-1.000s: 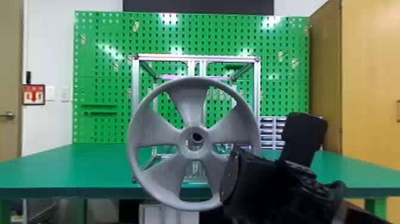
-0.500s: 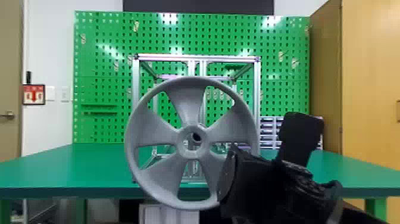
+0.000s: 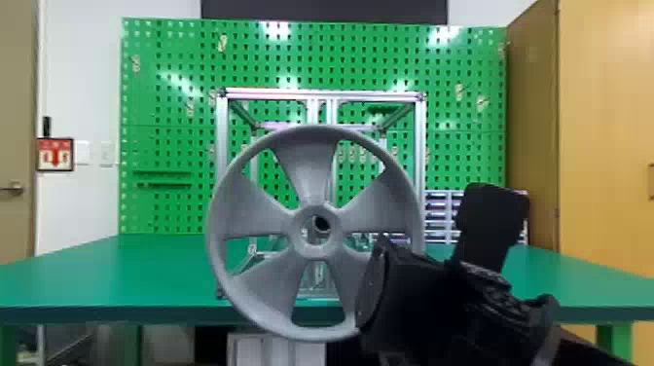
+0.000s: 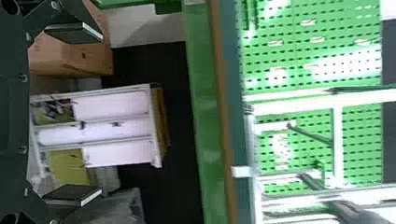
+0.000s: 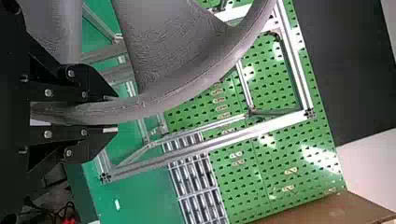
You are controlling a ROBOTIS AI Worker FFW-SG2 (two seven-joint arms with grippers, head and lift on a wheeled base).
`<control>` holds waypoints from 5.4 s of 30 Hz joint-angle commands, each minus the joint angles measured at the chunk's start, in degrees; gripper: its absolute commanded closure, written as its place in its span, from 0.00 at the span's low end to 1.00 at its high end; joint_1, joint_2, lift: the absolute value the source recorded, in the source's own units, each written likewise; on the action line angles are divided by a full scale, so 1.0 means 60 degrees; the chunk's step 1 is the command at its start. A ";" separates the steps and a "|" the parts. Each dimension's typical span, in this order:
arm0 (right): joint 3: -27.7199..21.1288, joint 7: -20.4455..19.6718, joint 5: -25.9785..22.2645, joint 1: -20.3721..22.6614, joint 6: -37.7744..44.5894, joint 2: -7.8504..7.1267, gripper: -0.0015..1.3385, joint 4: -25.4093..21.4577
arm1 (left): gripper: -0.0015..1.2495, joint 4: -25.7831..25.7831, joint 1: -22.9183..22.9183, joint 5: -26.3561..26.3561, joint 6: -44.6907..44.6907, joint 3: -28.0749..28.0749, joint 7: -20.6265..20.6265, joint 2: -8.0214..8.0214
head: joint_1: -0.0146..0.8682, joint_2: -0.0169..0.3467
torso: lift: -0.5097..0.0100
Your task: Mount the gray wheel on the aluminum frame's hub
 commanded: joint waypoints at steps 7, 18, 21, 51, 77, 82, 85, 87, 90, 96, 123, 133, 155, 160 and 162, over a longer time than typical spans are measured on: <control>0.0027 -0.0002 0.0065 -0.0006 -0.0096 0.0000 0.99 0.0081 | 0.16 -0.2355 -0.0174 0.1188 0.1930 -0.0423 0.1051 0.0288 | 0.01 0.06 | 0.02; 0.0042 -0.0002 0.0168 0.0009 -0.0169 0.0000 0.99 0.0169 | 0.19 -0.3409 -0.0423 0.3356 0.2546 -0.0511 0.1755 0.0376 | 0.01 0.06 | 0.02; 0.0056 -0.0002 0.0168 0.0009 -0.0184 0.0000 0.99 0.0183 | 0.19 -0.3541 -0.0599 0.4001 0.2546 -0.0540 0.1916 0.0420 | 0.01 0.06 | 0.02; 0.0276 -0.0002 0.0241 0.0023 -0.0345 0.0000 0.99 0.0374 | 0.22 -0.3307 -0.2562 0.5978 0.1550 -0.0994 0.2458 0.0537 | 0.01 0.06 | 0.02; 0.0452 0.0013 0.0211 0.0053 -0.0477 -0.0044 0.99 0.0374 | 0.34 -0.1637 -0.3572 0.5964 0.0700 -0.1272 0.2179 0.0318 | 0.01 0.06 | 0.02; 0.0481 0.0027 0.0211 0.0053 -0.0565 -0.0058 0.99 0.0374 | 0.37 -0.1520 -0.3646 0.5949 0.0700 -0.1258 0.2194 0.0288 | 0.01 0.06 | 0.02; 0.0510 0.0027 0.0211 0.0053 -0.0579 -0.0058 0.99 0.0374 | 0.42 -0.1476 -0.3689 0.6037 0.0700 -0.1287 0.2194 0.0288 | 0.01 0.06 | 0.02; 0.0510 0.0042 0.0226 0.0053 -0.0594 -0.0058 0.99 0.0374 | 0.46 -0.1476 -0.3704 0.6066 0.0700 -0.1316 0.2194 0.0288 | 0.01 0.06 | 0.02; 0.0525 0.0086 0.0270 0.0067 -0.0609 -0.0058 0.99 0.0374 | 0.50 -0.1476 -0.3719 0.6081 0.0685 -0.1404 0.2194 0.0274 | 0.01 0.06 | 0.02; 0.0569 0.0115 0.0358 0.0082 -0.0623 -0.0073 0.99 0.0374 | 0.54 -0.1476 -0.3733 0.6051 0.0641 -0.1433 0.2194 0.0274 | 0.01 0.06 | 0.02; 0.0803 0.0643 0.1105 -0.0020 -0.1019 -0.0234 0.99 0.0740 | 0.62 -0.1490 -0.4070 0.6286 0.0524 -0.1507 0.2428 0.0244 | 0.01 0.06 | 0.02; 0.0891 0.0672 0.1149 -0.0226 -0.1048 -0.0278 0.99 0.0960 | 0.62 -0.1490 -0.4349 0.6095 0.0568 -0.1624 0.2751 0.0157 | 0.01 0.06 | 0.02; 0.0950 0.0145 0.0739 -0.0914 -0.0506 -0.0454 0.99 0.1516 | 0.61 -0.0831 -0.4817 0.5714 0.0978 -0.1712 0.3278 0.0025 | 0.01 0.06 | 0.02; 0.0964 0.0071 0.0973 -0.0899 -0.0521 -0.0469 0.99 0.1502 | 0.61 -0.0817 -0.4773 0.5583 0.0978 -0.1653 0.3278 0.0010 | 0.01 0.06 | 0.02; 0.0964 0.0071 0.1105 -0.0914 -0.0521 -0.0469 0.99 0.1516 | 0.61 -0.0817 -0.4773 0.5568 0.0978 -0.1595 0.3278 0.0010 | 0.01 0.06 | 0.02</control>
